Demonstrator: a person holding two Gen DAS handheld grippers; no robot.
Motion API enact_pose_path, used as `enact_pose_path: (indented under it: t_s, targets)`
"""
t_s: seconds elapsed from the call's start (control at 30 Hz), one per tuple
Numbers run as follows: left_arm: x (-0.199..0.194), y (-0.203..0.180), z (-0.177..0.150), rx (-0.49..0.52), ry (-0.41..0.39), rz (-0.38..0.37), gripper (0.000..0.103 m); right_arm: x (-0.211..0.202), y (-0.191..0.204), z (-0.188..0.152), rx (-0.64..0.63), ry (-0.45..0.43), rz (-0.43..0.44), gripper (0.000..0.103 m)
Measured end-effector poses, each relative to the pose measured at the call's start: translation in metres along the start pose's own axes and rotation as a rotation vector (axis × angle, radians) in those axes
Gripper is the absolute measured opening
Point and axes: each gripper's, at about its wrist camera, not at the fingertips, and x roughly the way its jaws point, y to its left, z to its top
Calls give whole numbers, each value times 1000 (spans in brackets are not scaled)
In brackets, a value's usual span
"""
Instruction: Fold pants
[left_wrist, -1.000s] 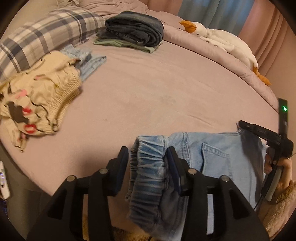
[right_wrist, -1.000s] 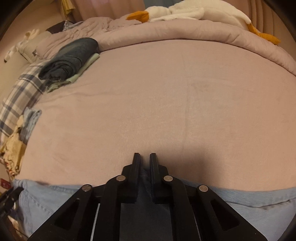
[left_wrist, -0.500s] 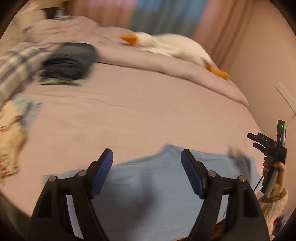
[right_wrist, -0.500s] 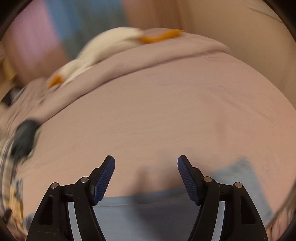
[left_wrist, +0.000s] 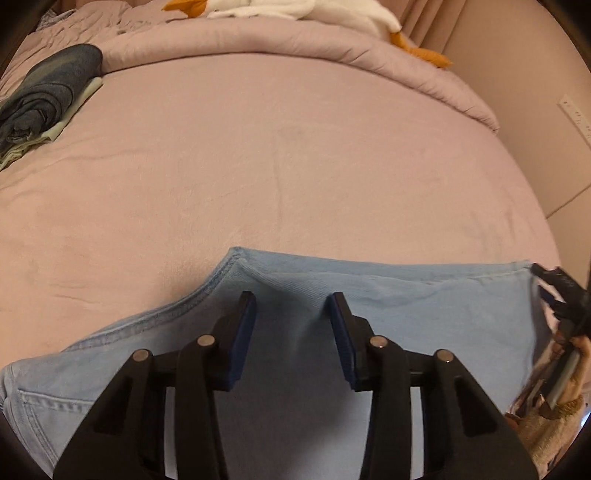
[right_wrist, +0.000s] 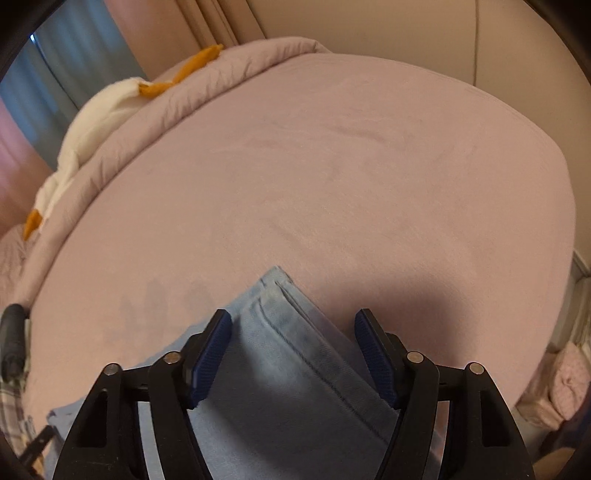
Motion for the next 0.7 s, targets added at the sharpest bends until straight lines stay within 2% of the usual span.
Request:
enact_pose_path:
  t_s: [0.07,0.13,0.2,0.27,0.33,0.4,0.5,0.6,0.7]
  targets:
    - [9,-1,1,-5,10,14,41,2,4,3,-9,-12,1,70]
    - [11,-4,2,7,7,28,41,5,8,4,-31,-15,11,59]
    - [11,-3,3,26,1,41,42,8,10,3,-61,-24,-23,33]
    - [13,-2,2,26,-5,41,43,8,10,1,-83,-48,-64,23]
    - [11,-1,1,21,-29,42,43,3,9,4,-65,-82,-61,16]
    - [11,-1,0,30,-46,52,43,-8,8,9,-53,-145,-52,5]
    - [14,-2,2,32,-61,71,43,-15,4,15,-18,-176,5,5]
    - [17,-2,5,33,-66,81,43,-9,5,17,-21,-158,-10,5]
    - [17,0,6,30,-69,82,43,-8,8,23,-14,-169,12,4]
